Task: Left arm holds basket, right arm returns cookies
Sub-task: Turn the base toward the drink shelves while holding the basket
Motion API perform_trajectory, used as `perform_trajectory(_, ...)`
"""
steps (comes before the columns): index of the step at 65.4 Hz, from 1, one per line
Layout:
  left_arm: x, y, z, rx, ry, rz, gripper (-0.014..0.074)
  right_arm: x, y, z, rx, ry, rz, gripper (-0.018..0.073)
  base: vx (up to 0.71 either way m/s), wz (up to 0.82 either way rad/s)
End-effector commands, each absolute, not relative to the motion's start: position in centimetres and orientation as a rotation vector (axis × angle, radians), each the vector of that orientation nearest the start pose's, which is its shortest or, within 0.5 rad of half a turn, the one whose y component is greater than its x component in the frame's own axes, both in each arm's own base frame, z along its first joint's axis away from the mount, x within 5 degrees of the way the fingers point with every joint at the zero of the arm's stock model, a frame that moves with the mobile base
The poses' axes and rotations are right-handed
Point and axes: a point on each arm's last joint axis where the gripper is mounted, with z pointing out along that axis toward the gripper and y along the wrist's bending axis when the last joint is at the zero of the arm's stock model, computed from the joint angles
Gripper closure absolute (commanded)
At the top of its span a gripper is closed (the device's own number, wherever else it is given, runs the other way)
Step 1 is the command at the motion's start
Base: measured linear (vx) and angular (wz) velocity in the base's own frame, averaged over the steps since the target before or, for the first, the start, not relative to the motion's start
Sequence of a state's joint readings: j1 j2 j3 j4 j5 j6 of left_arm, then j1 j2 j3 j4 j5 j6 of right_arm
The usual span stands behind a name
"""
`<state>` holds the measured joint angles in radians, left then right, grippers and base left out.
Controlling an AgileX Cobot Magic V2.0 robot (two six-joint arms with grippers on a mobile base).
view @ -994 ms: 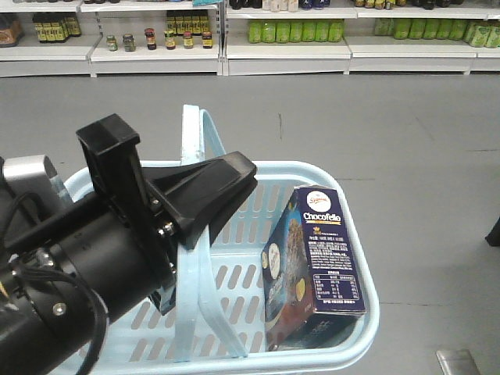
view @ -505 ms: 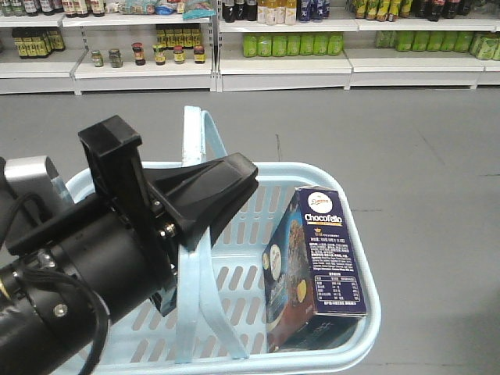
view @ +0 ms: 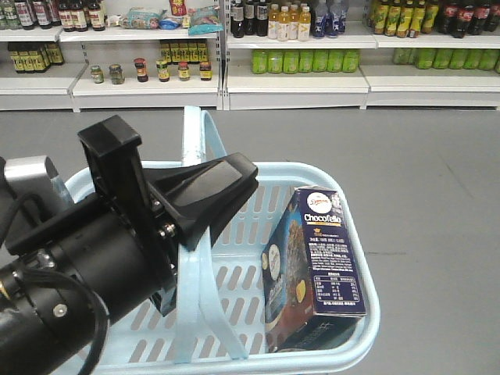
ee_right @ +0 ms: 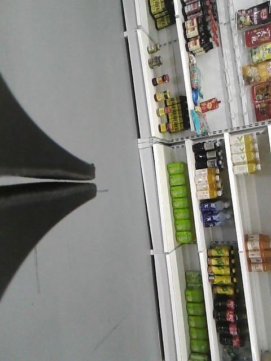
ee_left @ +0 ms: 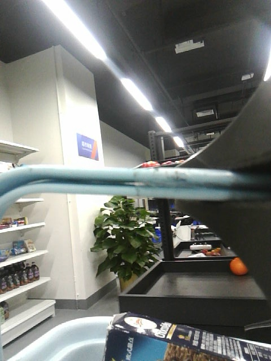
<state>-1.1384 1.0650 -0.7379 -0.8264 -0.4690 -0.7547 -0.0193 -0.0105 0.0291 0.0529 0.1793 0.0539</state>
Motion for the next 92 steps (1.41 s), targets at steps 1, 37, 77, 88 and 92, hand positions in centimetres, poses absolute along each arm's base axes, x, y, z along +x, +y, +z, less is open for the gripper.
perform_trajectory(1,12.28,-19.00,38.10,-0.630,1.529,-1.867,0.0604,5.60,-0.10,19.45,0.090,1.594,0.055,0.0567,0.50,0.06)
perform_trajectory(37,12.28,-19.00,38.10,-0.630,1.529,-1.867,0.0604,5.60,-0.10,19.49,0.090,1.590,0.055,0.0567,0.50,0.00)
perform_trajectory(77,12.28,-19.00,38.10,-0.630,1.529,-1.867,0.0604,5.60,-0.10,19.49,0.090,1.590,0.055,0.0567,0.52,-0.02)
perform_trajectory(88,12.28,-19.00,38.10,-0.630,1.529,-1.867,0.0604,5.60,-0.10,19.49,0.090,1.590,0.055,0.0567,0.52,-0.07)
perform_trajectory(92,12.28,-19.00,38.10,-0.630,1.529,-1.867,0.0604,5.60,-0.10,19.49,0.090,1.590,0.055,0.0567,0.52,-0.11)
